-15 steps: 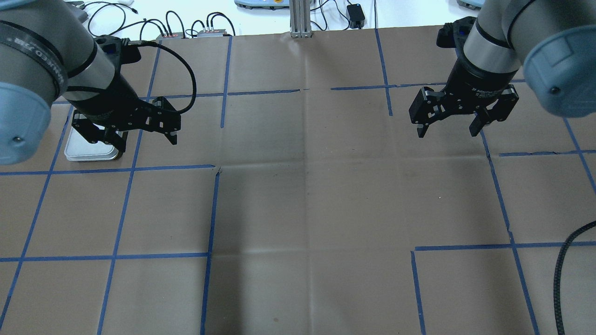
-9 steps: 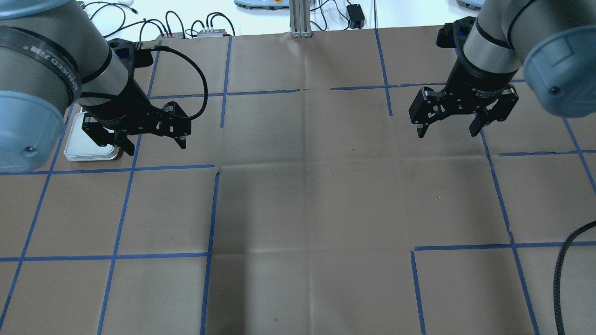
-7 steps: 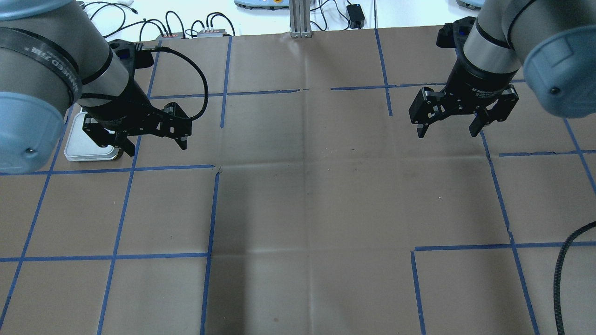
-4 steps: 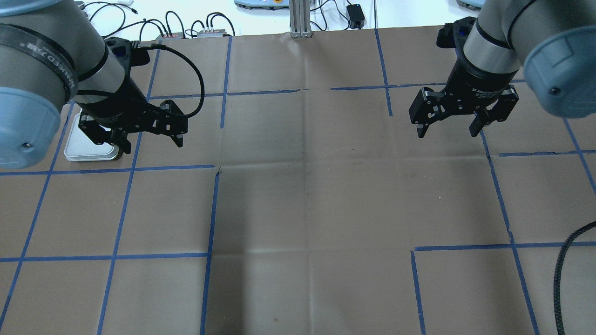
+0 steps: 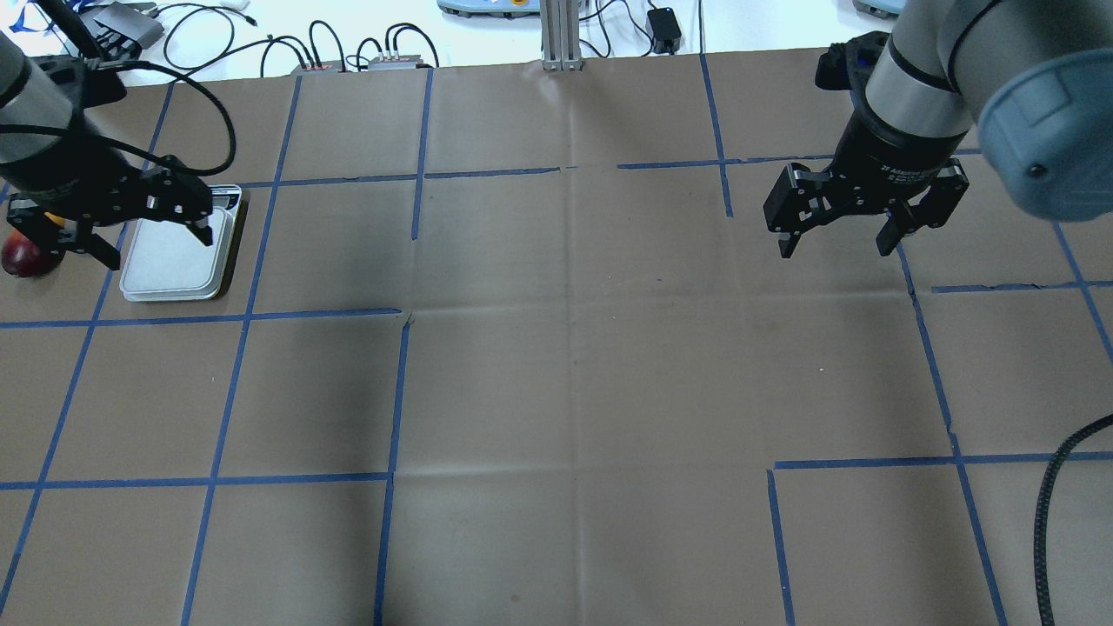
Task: Weigh mango
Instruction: 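Grasp the red-yellow mango with the left gripper and lift it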
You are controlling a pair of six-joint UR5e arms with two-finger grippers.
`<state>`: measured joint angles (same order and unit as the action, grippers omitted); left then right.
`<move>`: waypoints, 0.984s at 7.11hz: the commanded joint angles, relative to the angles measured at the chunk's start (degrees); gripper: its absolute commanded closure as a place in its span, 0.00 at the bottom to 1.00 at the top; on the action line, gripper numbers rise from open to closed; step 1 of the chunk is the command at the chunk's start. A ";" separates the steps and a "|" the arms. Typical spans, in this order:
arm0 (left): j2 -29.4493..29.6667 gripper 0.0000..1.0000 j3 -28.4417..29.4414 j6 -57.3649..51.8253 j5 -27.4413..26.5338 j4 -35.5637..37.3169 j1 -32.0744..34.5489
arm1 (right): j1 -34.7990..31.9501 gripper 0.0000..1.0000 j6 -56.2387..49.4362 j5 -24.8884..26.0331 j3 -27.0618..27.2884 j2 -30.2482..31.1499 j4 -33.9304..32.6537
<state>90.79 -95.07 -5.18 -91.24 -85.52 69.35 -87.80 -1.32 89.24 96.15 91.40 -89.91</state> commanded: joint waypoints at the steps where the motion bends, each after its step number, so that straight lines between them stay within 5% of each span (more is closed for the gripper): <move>1: 11.62 0.00 10.19 -9.82 0.10 0.62 -8.15 | 0.00 0.00 0.00 0.06 0.00 0.00 0.00; 7: 46.44 0.00 40.09 -25.00 0.10 6.30 -20.65 | 0.00 0.00 0.00 0.06 0.00 0.00 0.00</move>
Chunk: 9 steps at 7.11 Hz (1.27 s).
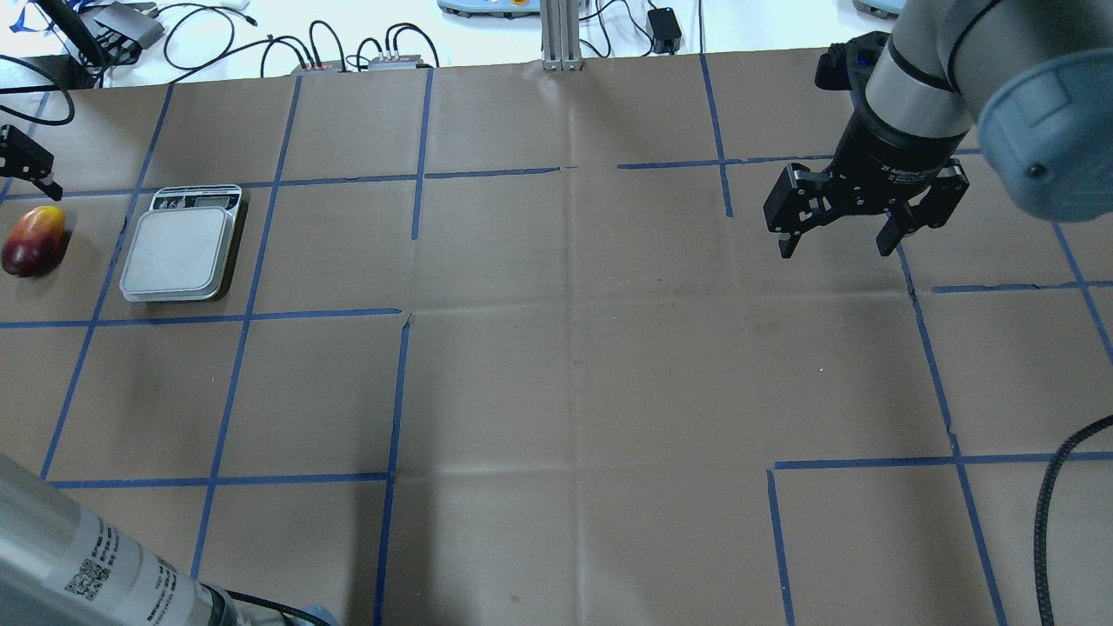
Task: Weigh mango
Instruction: 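Grasp the red-yellow mango with the left gripper and lift it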
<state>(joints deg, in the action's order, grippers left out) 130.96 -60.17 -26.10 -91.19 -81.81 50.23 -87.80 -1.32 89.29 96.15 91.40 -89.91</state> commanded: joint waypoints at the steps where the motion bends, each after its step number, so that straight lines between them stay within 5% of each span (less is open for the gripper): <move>1: 10.15 0.00 8.11 -6.14 0.13 2.79 -2.23 | 0.00 0.00 0.00 0.00 0.00 0.00 0.00; 5: 18.25 0.01 15.14 -7.83 0.22 3.14 -3.47 | 0.00 0.00 0.00 0.00 0.00 0.00 0.00; 6: 19.93 0.13 16.99 -8.70 0.66 3.06 -3.47 | 0.00 0.00 0.00 0.00 0.00 0.00 0.00; 7: 19.95 0.52 17.36 -9.32 0.83 2.19 -3.47 | 0.00 0.00 0.00 0.00 0.00 0.00 0.00; 9: 18.64 0.99 17.19 -8.89 0.58 1.83 -3.03 | 0.00 0.00 0.00 0.00 0.00 0.00 0.00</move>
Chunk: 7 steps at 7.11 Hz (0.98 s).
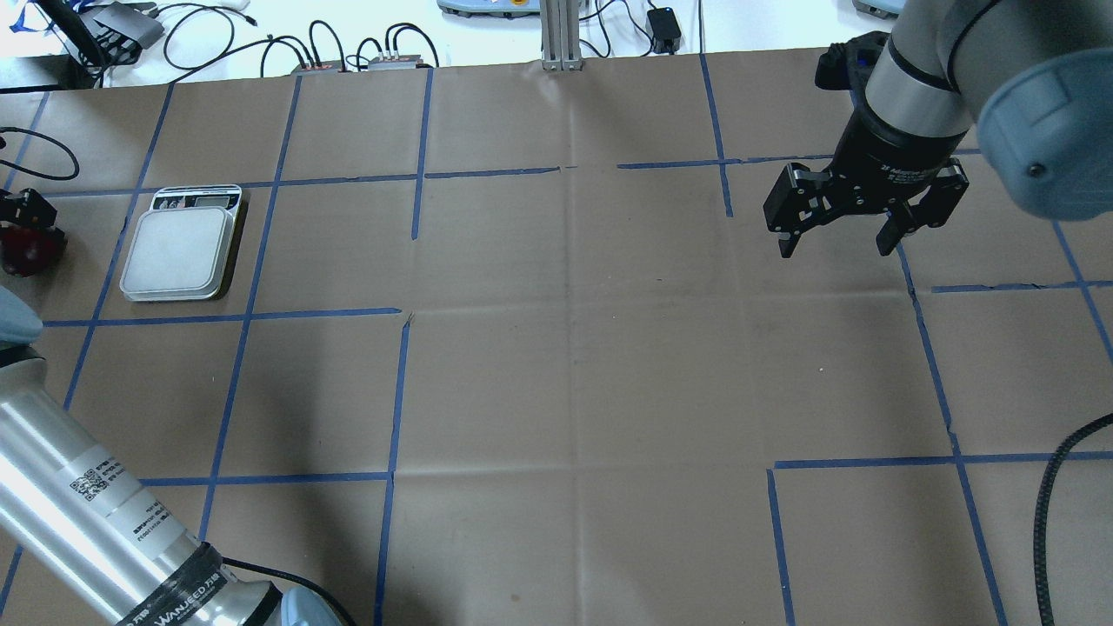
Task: Weigh mango
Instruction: 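Grasp the red-yellow mango with the left gripper and lift it, then carry the mango with the left gripper over the white scale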
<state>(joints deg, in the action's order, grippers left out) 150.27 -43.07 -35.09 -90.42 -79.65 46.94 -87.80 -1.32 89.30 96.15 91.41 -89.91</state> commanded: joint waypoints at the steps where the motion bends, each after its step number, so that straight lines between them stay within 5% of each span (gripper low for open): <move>1: -3.90 1.00 -0.44 0.72 -0.46 -3.90 0.70 | 0.00 0.00 0.00 0.00 0.00 0.00 0.00; 3: -10.93 1.00 -6.55 0.65 -0.72 -7.19 6.90 | 0.00 0.00 0.00 0.00 0.00 0.00 0.00; 5: -21.90 1.00 -21.63 2.04 -0.64 -6.05 13.68 | 0.00 0.00 0.00 0.00 0.00 0.00 0.00; 7: -22.05 0.95 -28.29 1.61 -0.55 0.42 14.59 | 0.00 0.00 0.00 0.00 0.00 0.00 0.00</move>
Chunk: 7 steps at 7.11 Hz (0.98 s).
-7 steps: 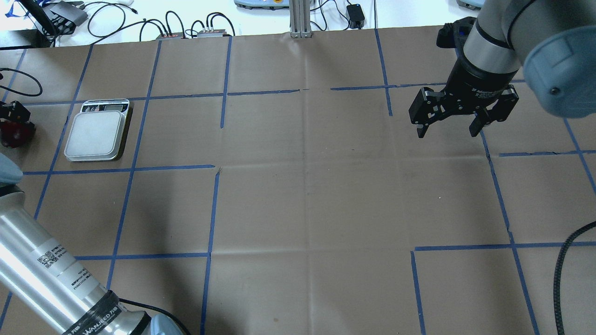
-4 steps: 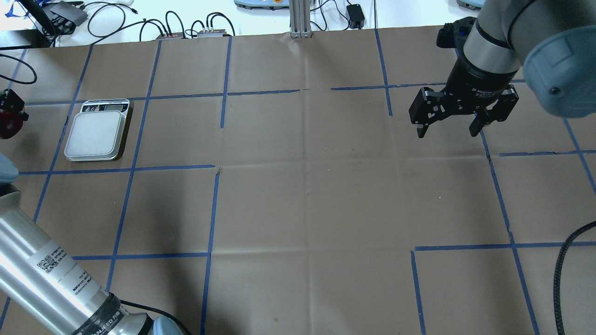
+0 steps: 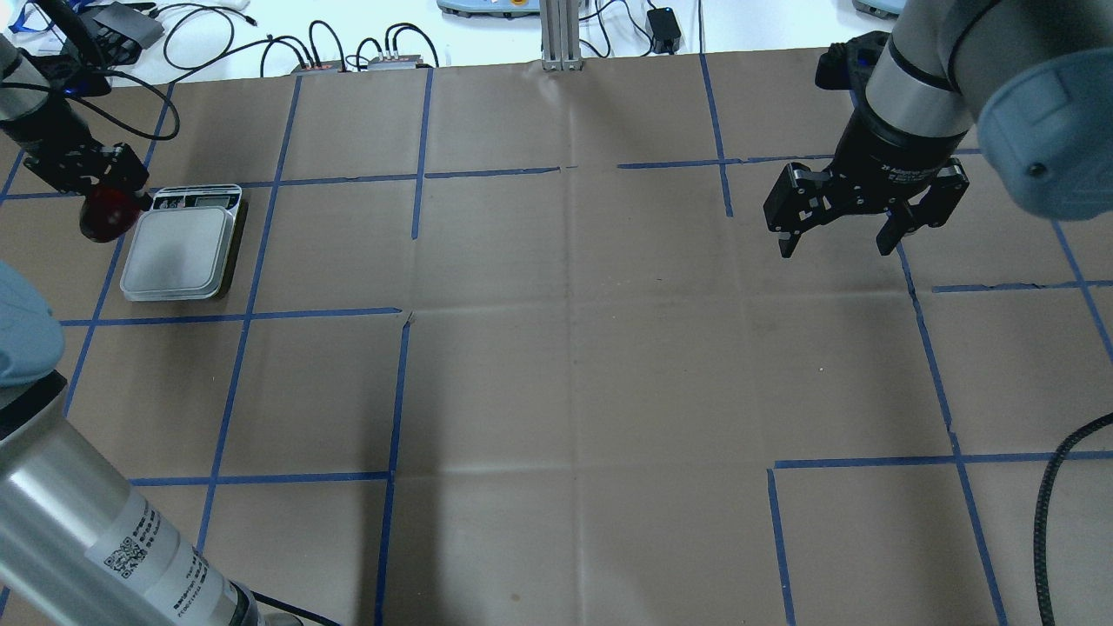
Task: Weigh mango
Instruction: 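Carry the mango with the left gripper over the white scale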
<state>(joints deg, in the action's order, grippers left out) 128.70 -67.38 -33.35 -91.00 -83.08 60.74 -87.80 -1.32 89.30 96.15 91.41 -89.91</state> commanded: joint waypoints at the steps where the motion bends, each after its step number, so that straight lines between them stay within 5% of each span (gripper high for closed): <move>1: 1.10 0.92 -4.07 -0.66 -0.05 7.46 0.78 | 0.00 0.00 0.00 0.00 0.00 0.00 0.00; 3: 2.43 0.84 -4.95 -0.40 -0.14 7.06 1.22 | 0.00 0.00 0.00 0.00 0.00 0.00 0.00; 6: 2.00 0.00 -6.28 -0.22 0.03 7.32 1.40 | 0.00 0.00 0.00 0.00 0.00 0.00 0.00; 7: 1.30 0.00 -5.84 -0.31 -0.23 6.89 1.40 | 0.00 0.00 0.00 0.00 0.00 0.00 0.00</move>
<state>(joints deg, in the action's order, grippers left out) 130.56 -73.54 -33.61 -91.04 -75.90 62.13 -87.80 -1.32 89.30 96.15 91.41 -89.91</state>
